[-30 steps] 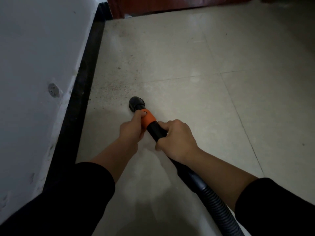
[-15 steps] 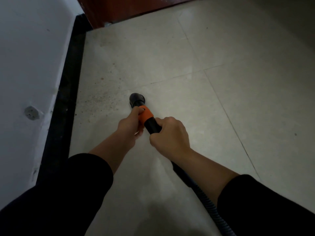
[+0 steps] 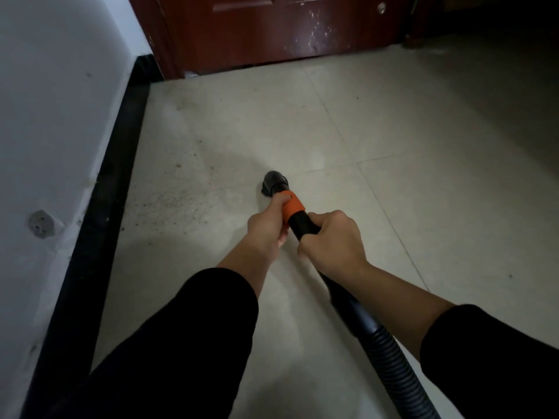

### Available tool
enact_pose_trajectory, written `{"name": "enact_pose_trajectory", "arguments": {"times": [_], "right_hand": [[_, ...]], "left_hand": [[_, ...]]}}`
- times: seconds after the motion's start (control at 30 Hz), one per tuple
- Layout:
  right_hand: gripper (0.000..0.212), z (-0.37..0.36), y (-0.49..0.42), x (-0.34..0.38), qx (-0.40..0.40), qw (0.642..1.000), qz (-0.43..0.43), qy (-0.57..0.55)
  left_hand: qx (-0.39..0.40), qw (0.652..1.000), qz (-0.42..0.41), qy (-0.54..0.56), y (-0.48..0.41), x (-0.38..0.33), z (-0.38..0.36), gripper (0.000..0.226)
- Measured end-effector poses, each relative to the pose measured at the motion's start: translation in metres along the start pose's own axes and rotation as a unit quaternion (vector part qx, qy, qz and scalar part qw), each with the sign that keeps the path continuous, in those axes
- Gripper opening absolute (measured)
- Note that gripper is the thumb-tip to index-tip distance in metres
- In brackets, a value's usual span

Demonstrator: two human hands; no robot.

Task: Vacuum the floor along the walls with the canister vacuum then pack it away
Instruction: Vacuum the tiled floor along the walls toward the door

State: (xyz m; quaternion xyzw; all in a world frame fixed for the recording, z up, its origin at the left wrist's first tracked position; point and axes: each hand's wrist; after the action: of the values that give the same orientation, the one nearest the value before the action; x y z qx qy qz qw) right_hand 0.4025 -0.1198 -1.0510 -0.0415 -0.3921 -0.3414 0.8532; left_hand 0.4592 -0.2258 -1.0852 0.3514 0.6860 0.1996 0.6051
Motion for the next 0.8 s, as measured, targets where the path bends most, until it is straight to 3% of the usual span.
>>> {"name": "enact_pose_trajectory", "arguments": {"times": [0.1, 0.2, 0.53, 0.7, 0.8], "right_hand": [[0.012, 0.004, -0.007, -0.005, -0.016, 1.0, -0.009, 0.017], [0.013, 0.006, -0.013, -0.004, -0.018, 0.999, -0.018, 0.019], [0.033, 0.013, -0.024, 0.011, 0.045, 0.996, -0.057, -0.043], [0.042, 0.017, -0.021, 0.015, 0.09, 0.989, -0.067, -0.093], [0.044, 0.016, -0.017, 0.019, 0.114, 0.984, -0.068, -0.117]], "left_hand": [[0.006, 1.0, 0.002, -0.014, -0.005, 0.0, -0.009, 0.049], [0.009, 1.0, -0.002, -0.017, -0.012, -0.001, -0.016, 0.04], [-0.024, 1.0, 0.002, 0.001, -0.018, -0.01, -0.011, 0.039], [-0.044, 0.999, -0.002, 0.028, -0.012, -0.011, -0.001, 0.062], [-0.056, 0.998, -0.005, 0.029, -0.005, -0.013, 0.009, 0.063]]}}
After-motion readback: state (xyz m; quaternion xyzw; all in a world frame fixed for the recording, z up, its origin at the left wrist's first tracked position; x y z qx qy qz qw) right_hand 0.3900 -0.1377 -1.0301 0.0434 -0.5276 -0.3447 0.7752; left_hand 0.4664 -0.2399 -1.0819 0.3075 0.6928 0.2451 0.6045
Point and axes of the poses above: each hand's wrist, its own y-axis away from the middle knuckle, its own z-axis out of the back of the hand, x = y × z, and after that the axes turned 3 degrees about y, right-handed
